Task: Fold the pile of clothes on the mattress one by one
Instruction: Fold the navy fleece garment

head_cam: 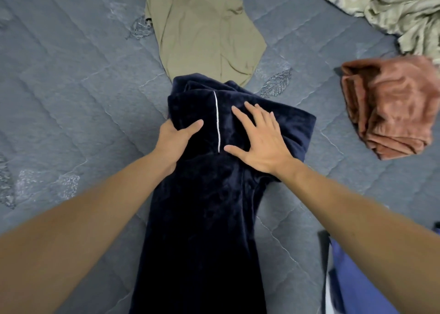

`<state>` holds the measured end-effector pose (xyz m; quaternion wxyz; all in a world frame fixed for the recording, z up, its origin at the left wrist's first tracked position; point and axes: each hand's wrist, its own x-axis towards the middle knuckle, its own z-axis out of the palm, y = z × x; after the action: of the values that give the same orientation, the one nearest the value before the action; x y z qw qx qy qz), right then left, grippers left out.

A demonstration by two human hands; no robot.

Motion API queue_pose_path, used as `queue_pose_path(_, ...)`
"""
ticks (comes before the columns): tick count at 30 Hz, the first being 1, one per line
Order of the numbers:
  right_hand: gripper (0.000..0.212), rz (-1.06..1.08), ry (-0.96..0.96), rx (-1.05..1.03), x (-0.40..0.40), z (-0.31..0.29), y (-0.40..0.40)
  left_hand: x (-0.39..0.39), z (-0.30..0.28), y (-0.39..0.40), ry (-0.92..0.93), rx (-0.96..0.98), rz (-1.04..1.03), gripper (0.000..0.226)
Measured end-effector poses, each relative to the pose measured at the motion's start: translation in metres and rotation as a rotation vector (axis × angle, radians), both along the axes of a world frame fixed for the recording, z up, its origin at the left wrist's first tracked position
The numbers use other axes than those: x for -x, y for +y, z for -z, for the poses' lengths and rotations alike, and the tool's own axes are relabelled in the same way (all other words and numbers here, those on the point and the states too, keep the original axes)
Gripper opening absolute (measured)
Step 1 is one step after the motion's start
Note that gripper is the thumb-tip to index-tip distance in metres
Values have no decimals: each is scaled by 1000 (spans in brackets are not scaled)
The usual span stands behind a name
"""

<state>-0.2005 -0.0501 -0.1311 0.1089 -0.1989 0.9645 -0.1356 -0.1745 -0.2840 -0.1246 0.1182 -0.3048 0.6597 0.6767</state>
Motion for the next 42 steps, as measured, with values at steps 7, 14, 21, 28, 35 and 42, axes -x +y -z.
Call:
queue_pose_path(7,83,150,-311,202,80,-26,-1,2,2,1,-19,-70,38,53)
queue_pose_path(14,56,138,-702,97,110,-50,13,-9,-7,25,-6,-158,40,48)
queue_pose_path(21,33,125,-842,321,96,-81,112,-23,-39,109,34,-249,3,41)
queue_pose_path(28,47,78,-756,282,78,-77,168,-40,-63,196,108,-161,8,29)
queue_pose_path(35,30,80,-851,395,63,-83,184,-37,-73,201,81,-240,67,28)
queue_pose_path(42,42,34,-453,-32,56,-54,220,-21,-26,218,76,314,309,36)
